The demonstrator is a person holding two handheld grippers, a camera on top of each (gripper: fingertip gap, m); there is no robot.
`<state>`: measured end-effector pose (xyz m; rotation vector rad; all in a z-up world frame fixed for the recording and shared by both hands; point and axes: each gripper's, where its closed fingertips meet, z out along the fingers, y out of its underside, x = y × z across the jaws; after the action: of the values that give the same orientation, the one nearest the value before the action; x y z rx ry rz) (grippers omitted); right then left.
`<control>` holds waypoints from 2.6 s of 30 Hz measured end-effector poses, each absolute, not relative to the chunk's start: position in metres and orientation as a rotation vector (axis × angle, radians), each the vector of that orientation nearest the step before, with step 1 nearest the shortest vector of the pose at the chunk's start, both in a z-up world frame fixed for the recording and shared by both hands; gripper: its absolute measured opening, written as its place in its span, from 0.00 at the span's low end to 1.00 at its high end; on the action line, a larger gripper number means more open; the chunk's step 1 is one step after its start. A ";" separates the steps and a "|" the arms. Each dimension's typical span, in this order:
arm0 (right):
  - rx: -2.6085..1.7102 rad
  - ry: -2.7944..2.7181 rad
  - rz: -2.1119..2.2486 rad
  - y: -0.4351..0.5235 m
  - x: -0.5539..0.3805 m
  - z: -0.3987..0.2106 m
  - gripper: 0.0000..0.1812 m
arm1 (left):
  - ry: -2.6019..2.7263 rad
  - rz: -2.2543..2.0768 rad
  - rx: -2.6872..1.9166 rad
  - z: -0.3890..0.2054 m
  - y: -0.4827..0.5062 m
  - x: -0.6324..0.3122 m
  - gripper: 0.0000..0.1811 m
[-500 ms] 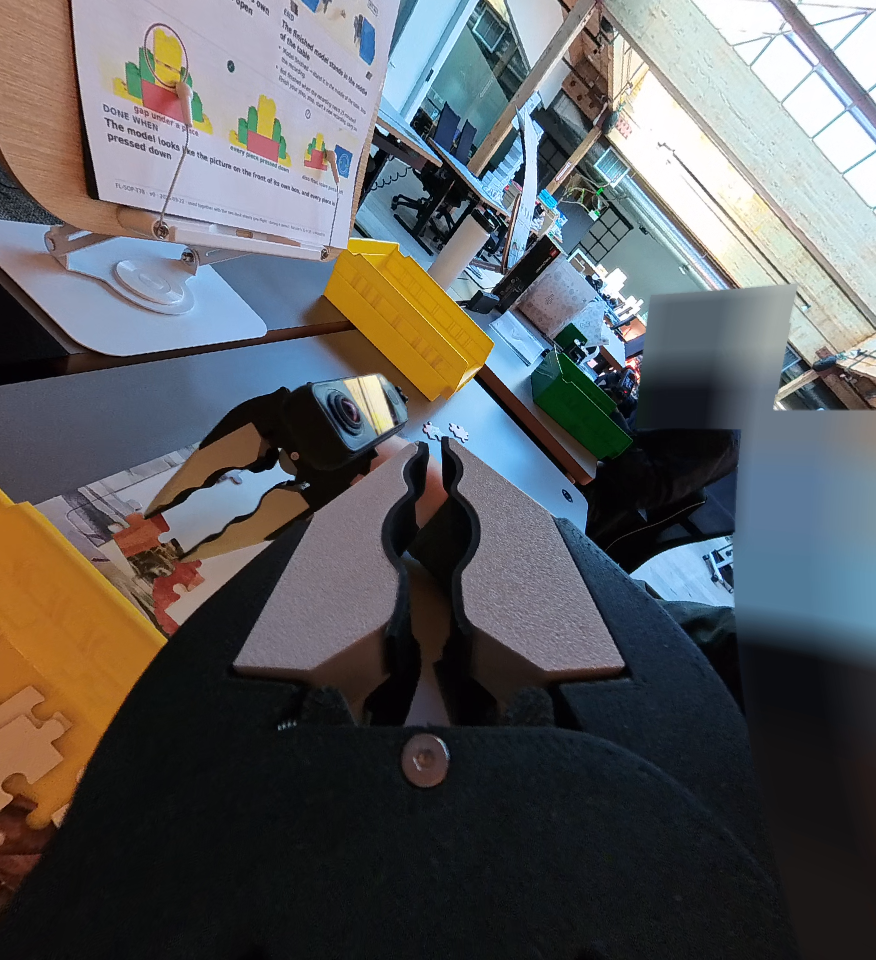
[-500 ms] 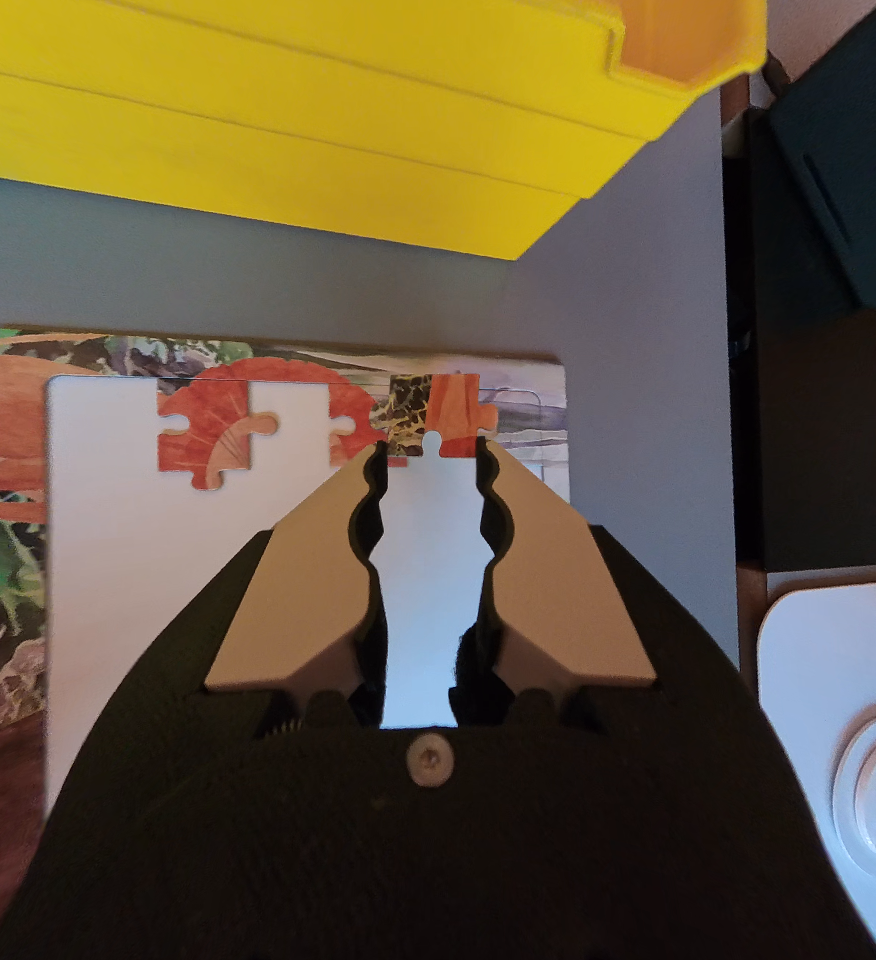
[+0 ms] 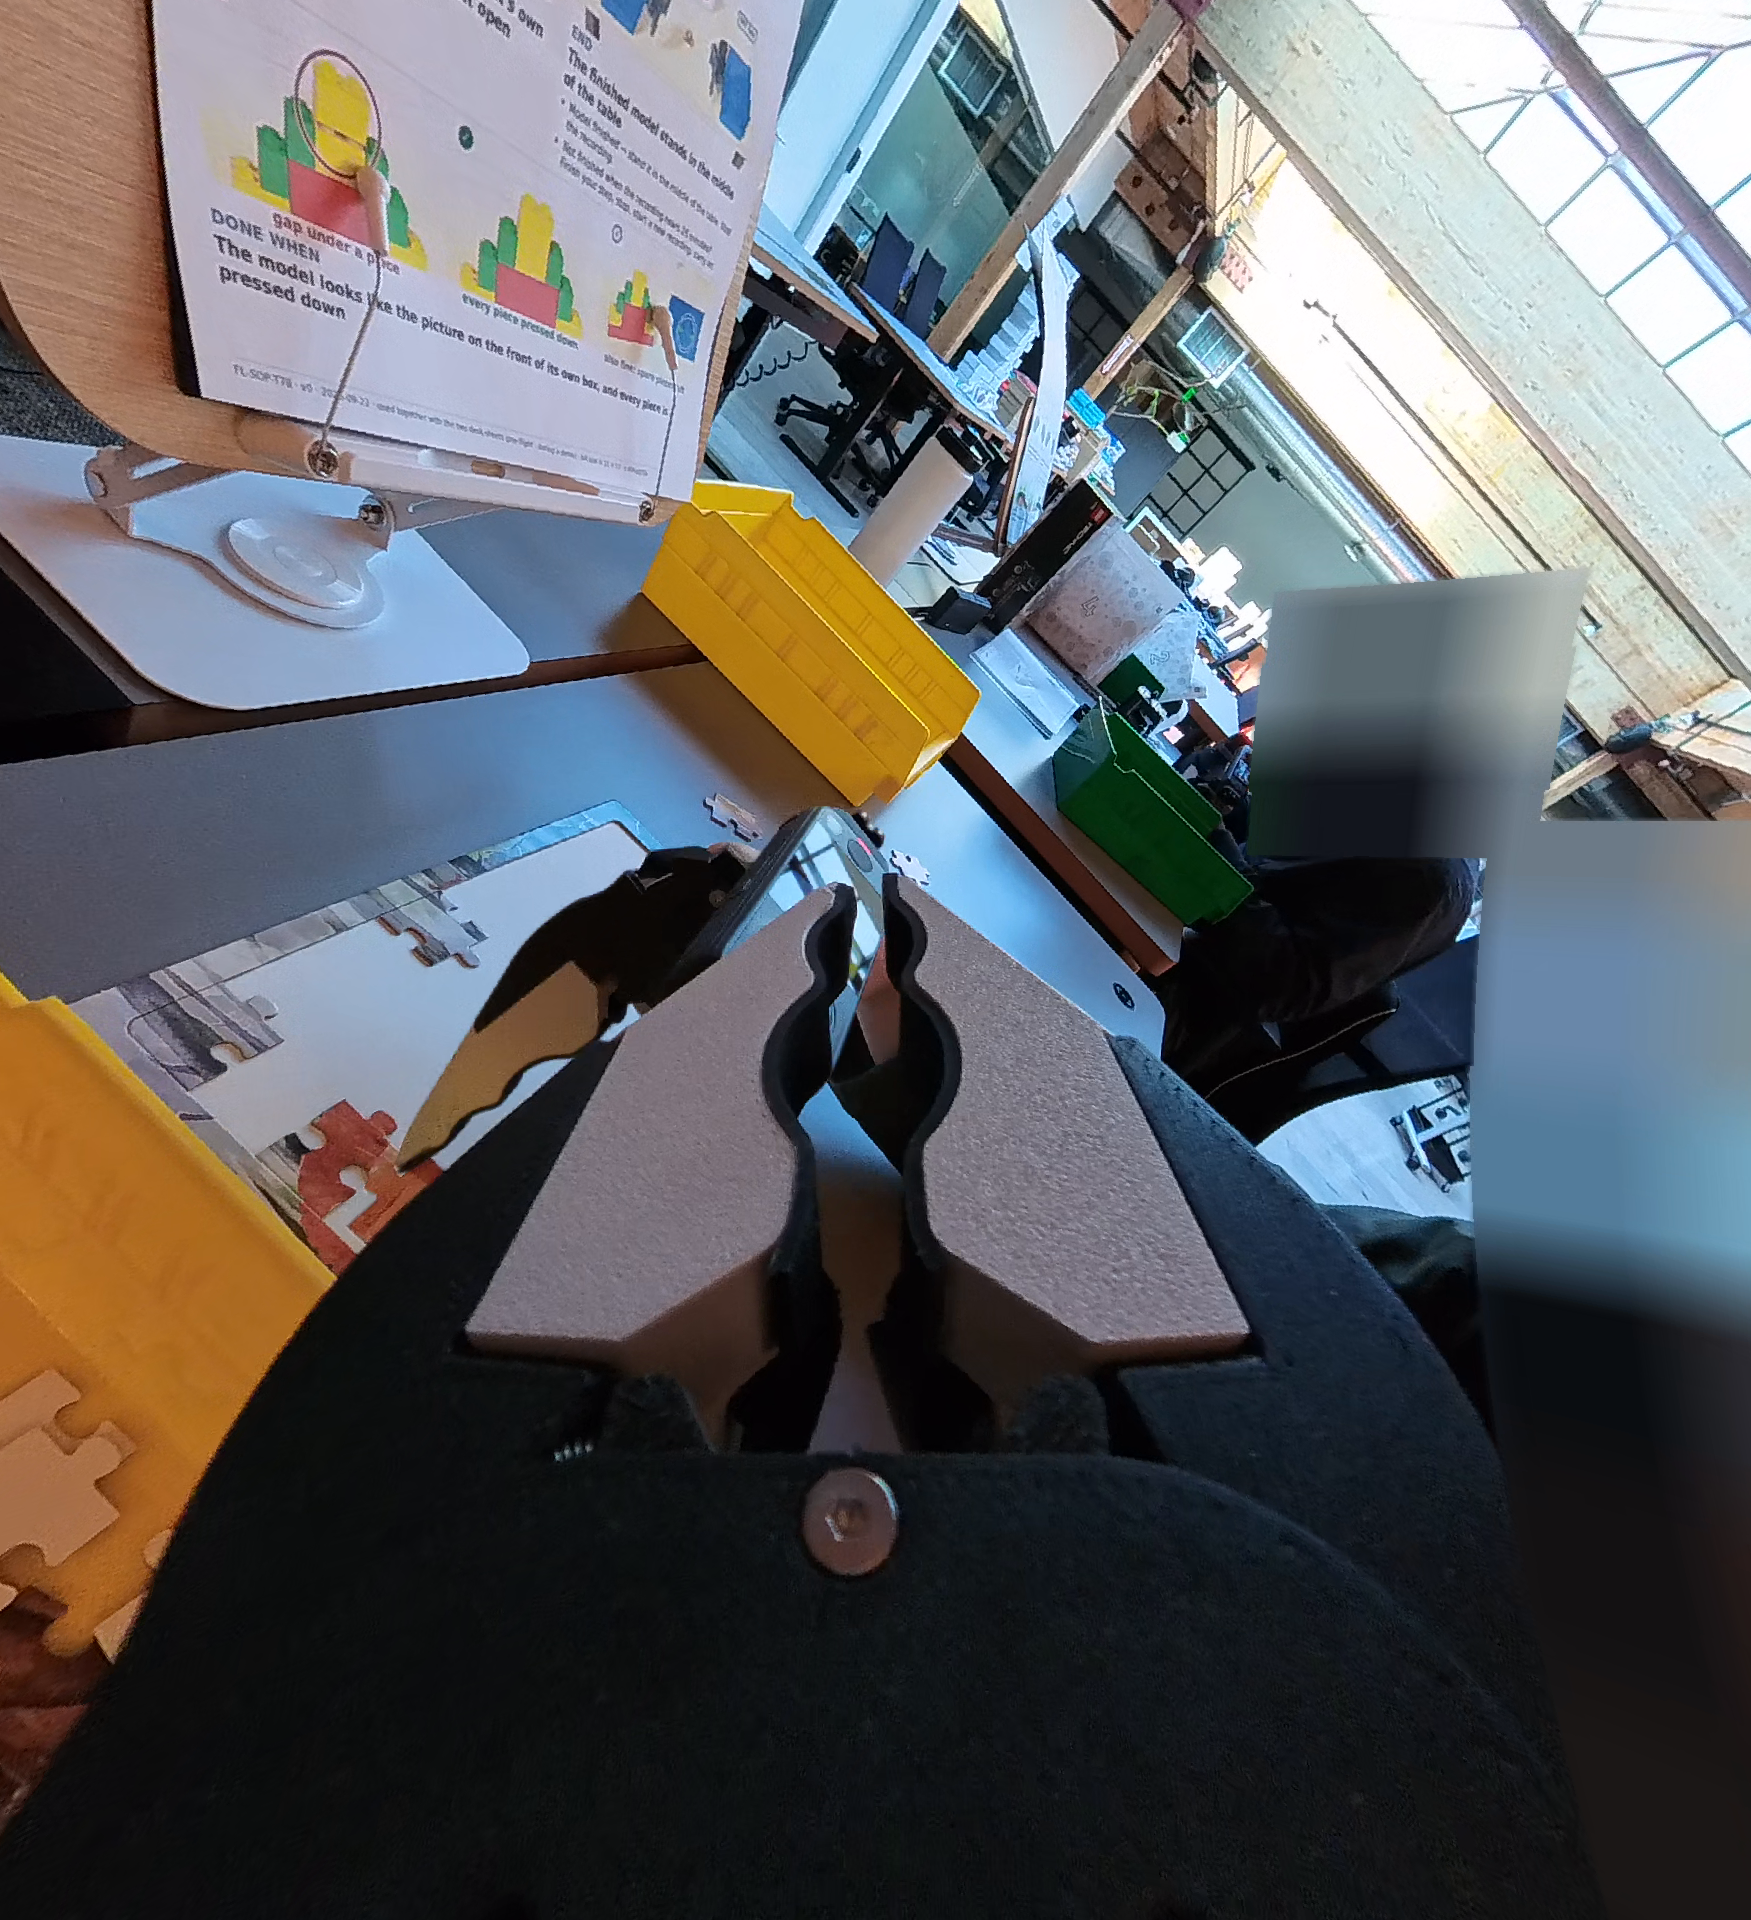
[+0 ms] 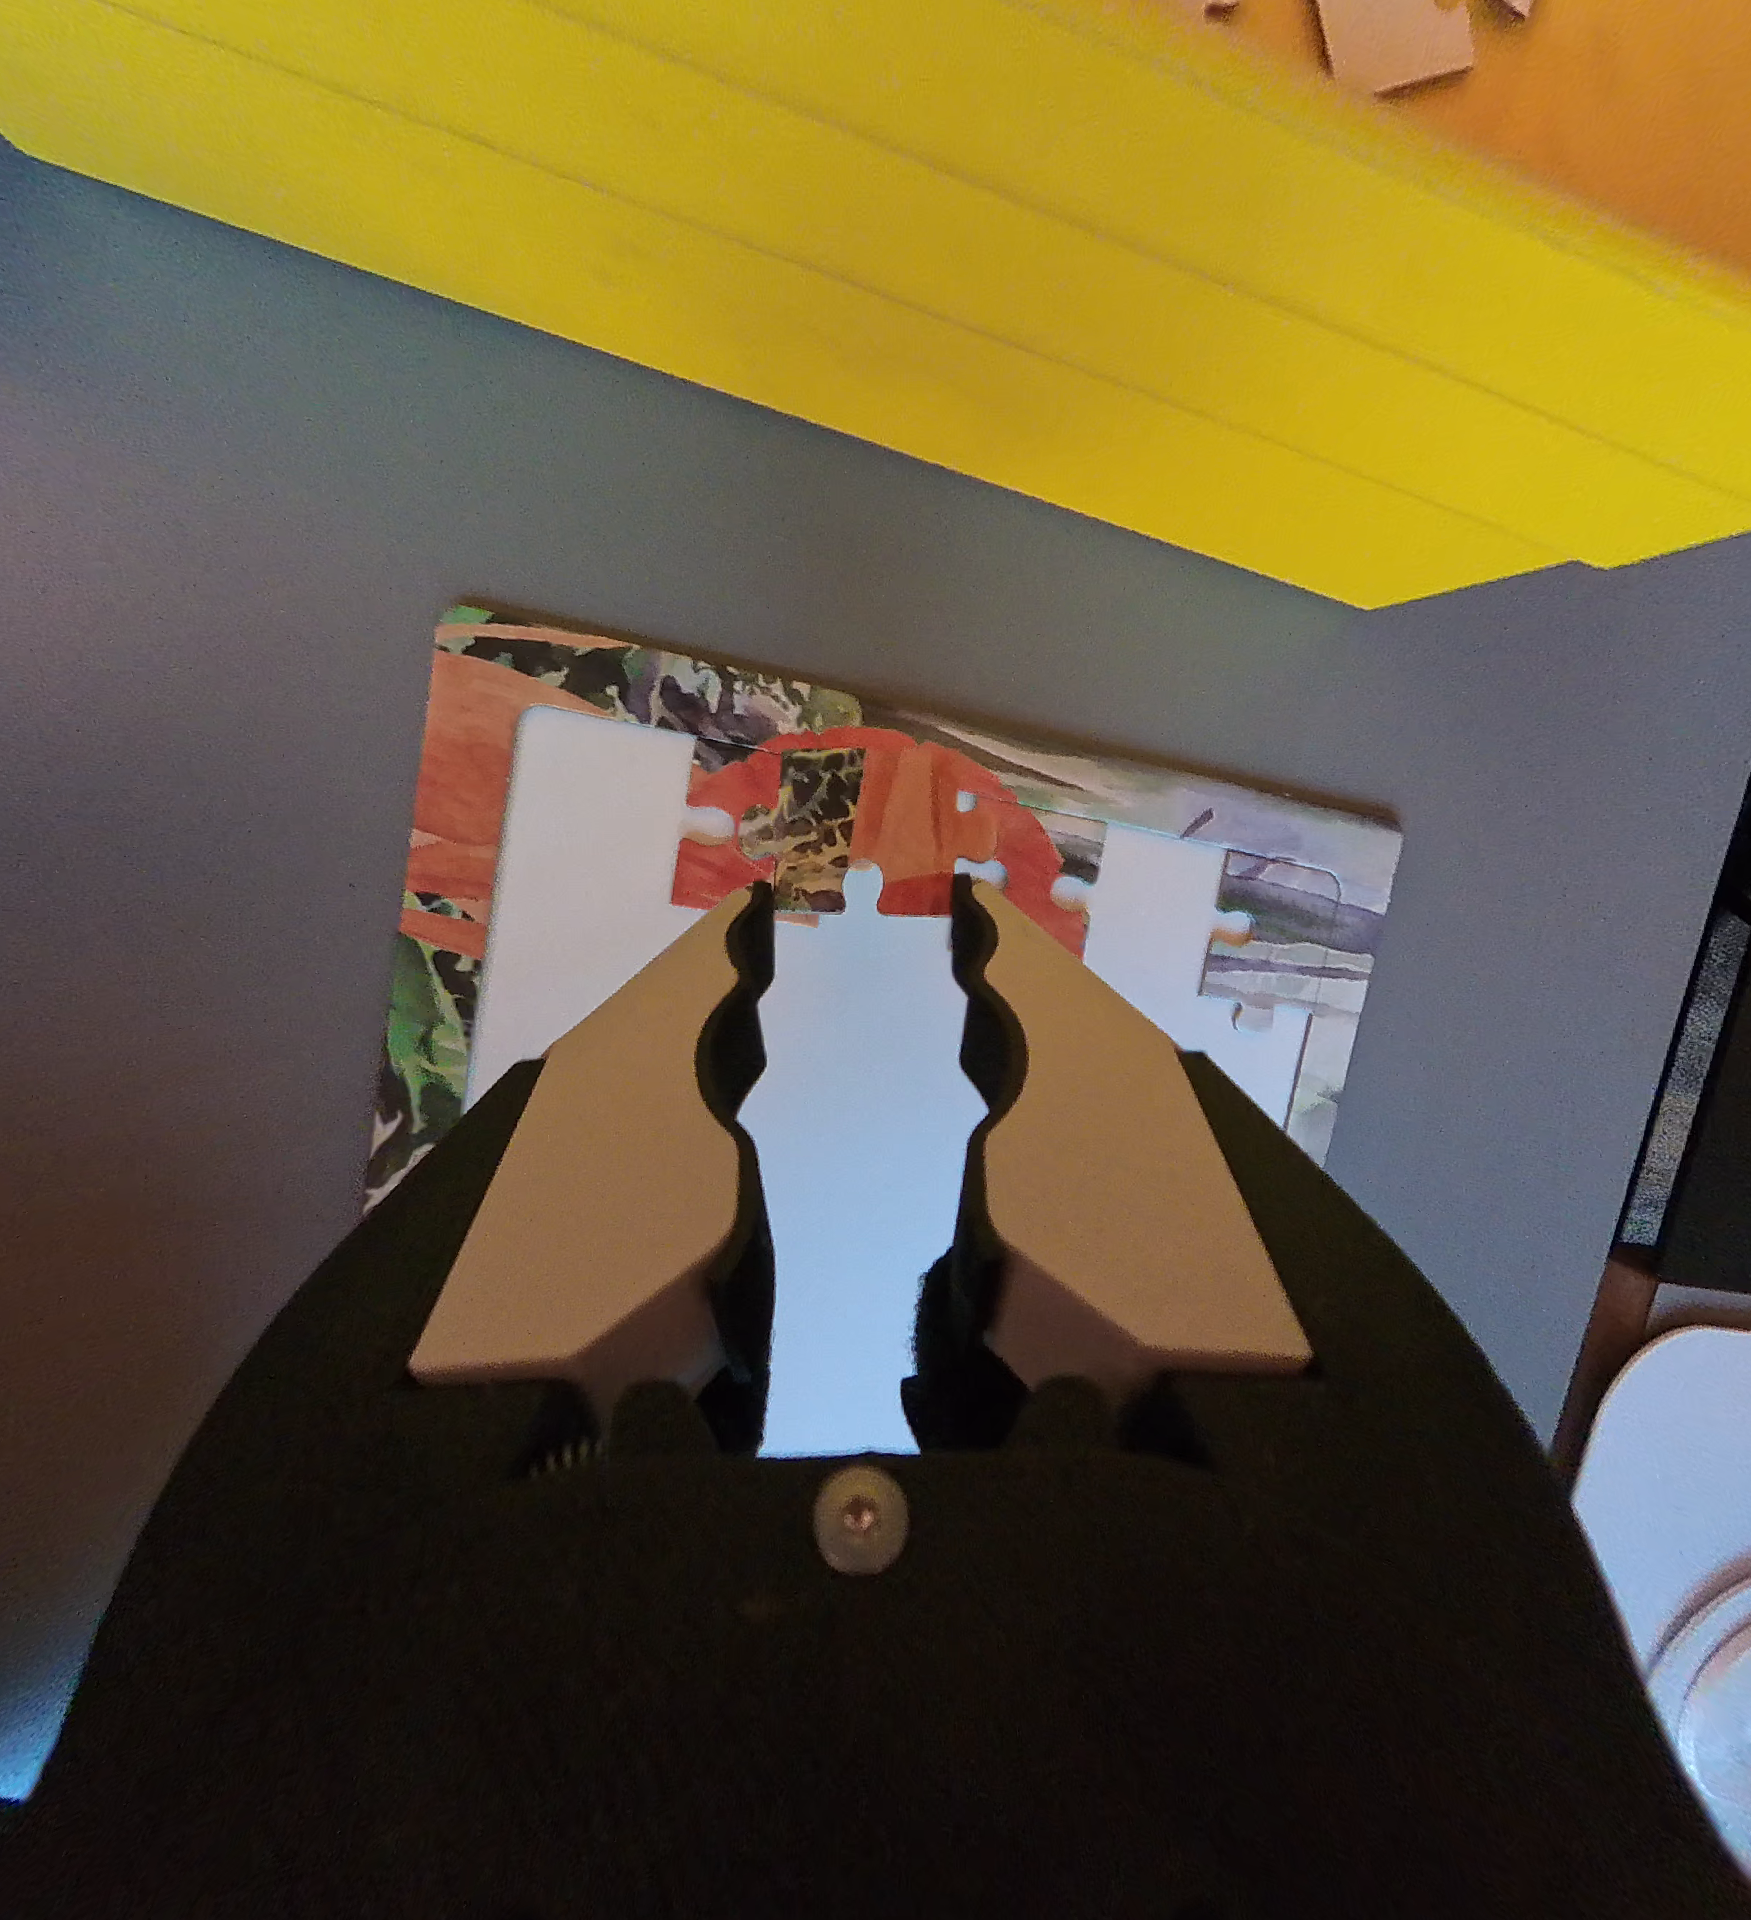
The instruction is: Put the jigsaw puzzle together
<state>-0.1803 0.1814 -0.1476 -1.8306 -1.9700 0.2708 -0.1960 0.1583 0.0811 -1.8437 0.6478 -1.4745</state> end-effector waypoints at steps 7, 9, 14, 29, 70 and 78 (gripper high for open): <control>-1.801 -2.001 0.227 0.179 -0.181 -0.148 0.19 | 0.653 -1.474 -1.848 0.080 0.158 -0.195 0.01; -1.802 -2.000 0.203 0.181 -0.180 -0.148 0.19 | 0.652 -1.477 -1.846 0.081 0.158 -0.195 0.01; -1.798 -1.982 0.168 0.188 -0.179 -0.150 0.19 | 0.650 -1.479 -1.846 0.081 0.158 -0.195 0.02; -2.049 -1.808 0.310 0.172 -0.103 -0.111 0.19 | 0.654 -1.498 -1.842 0.082 0.157 -0.196 0.02; -2.381 -1.526 -0.017 0.146 0.110 -0.140 0.19 | 0.673 -1.533 -1.851 0.080 0.153 -0.188 0.02; -2.309 -1.484 0.036 0.156 0.093 -0.133 0.19 | 0.667 -1.529 -1.858 0.077 0.153 -0.184 0.02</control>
<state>0.0927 0.1560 -0.1332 -2.3092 -1.4835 0.0363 -0.1843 0.1534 0.0773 -1.8576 0.6670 -1.5289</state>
